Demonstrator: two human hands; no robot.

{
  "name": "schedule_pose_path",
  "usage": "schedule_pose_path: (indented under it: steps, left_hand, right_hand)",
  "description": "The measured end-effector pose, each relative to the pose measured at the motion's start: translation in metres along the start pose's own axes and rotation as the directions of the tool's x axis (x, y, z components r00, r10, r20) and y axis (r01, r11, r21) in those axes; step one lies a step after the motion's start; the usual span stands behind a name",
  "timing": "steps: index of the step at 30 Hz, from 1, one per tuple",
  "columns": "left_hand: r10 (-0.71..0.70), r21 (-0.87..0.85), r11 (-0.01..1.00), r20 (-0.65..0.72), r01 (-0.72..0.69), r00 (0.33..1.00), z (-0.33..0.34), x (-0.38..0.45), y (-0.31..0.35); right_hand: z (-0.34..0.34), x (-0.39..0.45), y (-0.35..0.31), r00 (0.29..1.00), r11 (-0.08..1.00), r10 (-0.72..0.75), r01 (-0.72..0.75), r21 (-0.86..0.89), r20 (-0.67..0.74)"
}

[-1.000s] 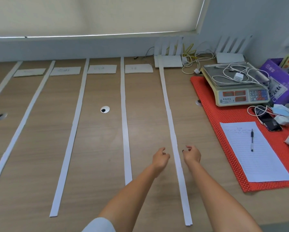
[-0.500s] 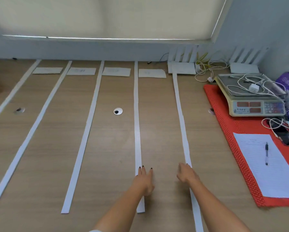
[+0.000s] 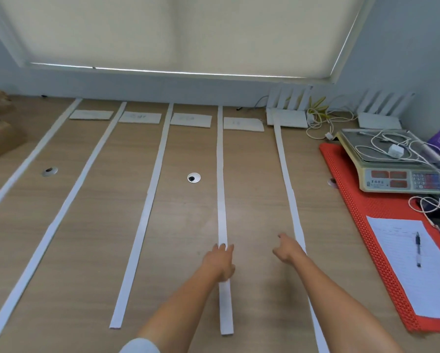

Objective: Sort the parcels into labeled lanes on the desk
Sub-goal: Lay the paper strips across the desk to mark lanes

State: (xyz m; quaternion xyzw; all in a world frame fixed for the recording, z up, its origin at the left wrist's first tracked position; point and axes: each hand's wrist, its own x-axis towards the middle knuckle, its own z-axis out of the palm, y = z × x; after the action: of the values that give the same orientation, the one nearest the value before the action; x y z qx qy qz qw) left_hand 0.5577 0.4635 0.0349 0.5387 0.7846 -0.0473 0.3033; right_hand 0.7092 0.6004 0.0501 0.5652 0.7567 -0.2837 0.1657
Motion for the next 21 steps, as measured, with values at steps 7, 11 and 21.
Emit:
schedule_pose_path:
  steps: [7,11,21]
  left_hand:
    - [-0.102,-0.123,0.99,-0.329,0.065,0.939,-0.126,-0.009,-0.124]
    - [-0.138,-0.247,0.969,-0.471,0.02,0.871,-0.19,-0.034,-0.227]
    - [-0.169,-0.455,0.877,-0.595,-0.156,0.786,-0.261,-0.133,-0.452]
  right_hand:
    - [-0.03,-0.023,-0.162,0.956,0.959,-0.273,0.279,0.054,-0.109]
    - [-0.017,-0.042,-0.28,0.901,0.912,-0.392,0.407,0.049,-0.186]
    - [0.039,-0.113,-0.514,0.804,0.799,-0.495,0.57,0.19,-0.331]
